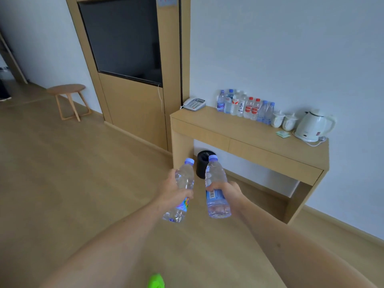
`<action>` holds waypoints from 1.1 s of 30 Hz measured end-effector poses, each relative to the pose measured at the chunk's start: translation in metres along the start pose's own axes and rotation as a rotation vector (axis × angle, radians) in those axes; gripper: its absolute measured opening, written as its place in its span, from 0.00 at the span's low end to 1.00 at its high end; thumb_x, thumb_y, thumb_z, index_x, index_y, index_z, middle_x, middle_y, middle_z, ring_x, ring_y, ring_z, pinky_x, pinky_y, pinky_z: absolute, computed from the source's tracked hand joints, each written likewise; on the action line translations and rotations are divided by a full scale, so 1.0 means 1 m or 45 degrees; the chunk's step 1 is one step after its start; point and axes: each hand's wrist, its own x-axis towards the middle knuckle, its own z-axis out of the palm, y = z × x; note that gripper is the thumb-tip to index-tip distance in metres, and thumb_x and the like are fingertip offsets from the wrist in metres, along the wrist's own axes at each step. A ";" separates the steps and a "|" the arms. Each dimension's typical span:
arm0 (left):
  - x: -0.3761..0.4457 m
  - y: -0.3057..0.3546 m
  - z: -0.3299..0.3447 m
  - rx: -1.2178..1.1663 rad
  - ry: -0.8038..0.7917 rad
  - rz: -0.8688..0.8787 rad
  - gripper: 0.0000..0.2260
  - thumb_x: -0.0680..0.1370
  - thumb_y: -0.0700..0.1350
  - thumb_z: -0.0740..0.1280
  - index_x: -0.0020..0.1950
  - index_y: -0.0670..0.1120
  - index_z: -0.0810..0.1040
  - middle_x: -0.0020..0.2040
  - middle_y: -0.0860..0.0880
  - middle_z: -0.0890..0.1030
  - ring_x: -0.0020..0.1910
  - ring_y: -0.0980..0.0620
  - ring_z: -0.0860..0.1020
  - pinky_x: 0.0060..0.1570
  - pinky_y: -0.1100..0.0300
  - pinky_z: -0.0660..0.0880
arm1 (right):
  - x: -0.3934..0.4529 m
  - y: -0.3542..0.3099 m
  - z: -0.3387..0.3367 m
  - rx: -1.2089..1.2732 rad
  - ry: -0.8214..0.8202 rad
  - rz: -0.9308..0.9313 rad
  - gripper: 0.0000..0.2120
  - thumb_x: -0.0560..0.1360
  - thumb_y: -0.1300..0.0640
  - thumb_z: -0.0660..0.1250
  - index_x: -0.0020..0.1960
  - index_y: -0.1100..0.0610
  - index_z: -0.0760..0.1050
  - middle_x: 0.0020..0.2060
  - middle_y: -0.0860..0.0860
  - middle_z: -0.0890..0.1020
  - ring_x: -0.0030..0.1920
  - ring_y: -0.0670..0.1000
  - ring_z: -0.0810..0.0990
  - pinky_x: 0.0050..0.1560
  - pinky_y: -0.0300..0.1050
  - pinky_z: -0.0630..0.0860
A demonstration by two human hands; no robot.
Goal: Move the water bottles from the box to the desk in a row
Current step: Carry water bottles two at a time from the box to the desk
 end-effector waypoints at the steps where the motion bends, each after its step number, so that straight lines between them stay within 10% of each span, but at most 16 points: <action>1: 0.022 -0.002 -0.002 -0.008 -0.028 0.005 0.34 0.54 0.50 0.76 0.57 0.60 0.68 0.49 0.54 0.81 0.45 0.50 0.83 0.47 0.48 0.83 | 0.018 -0.006 0.005 0.010 0.026 0.004 0.29 0.62 0.59 0.78 0.60 0.63 0.74 0.48 0.64 0.85 0.35 0.61 0.85 0.35 0.53 0.83; 23: 0.433 0.027 -0.084 0.019 -0.220 -0.011 0.41 0.53 0.52 0.77 0.63 0.60 0.66 0.50 0.59 0.79 0.45 0.56 0.81 0.39 0.57 0.76 | 0.348 -0.185 0.107 0.249 0.237 -0.014 0.23 0.68 0.60 0.76 0.60 0.66 0.77 0.39 0.61 0.84 0.30 0.58 0.83 0.28 0.45 0.79; 33: 0.624 0.069 -0.065 0.058 -0.150 -0.063 0.39 0.52 0.50 0.77 0.60 0.57 0.67 0.50 0.52 0.80 0.46 0.50 0.81 0.40 0.56 0.77 | 0.535 -0.265 0.096 0.317 0.108 -0.018 0.29 0.68 0.40 0.79 0.57 0.61 0.78 0.39 0.58 0.85 0.34 0.57 0.85 0.33 0.47 0.82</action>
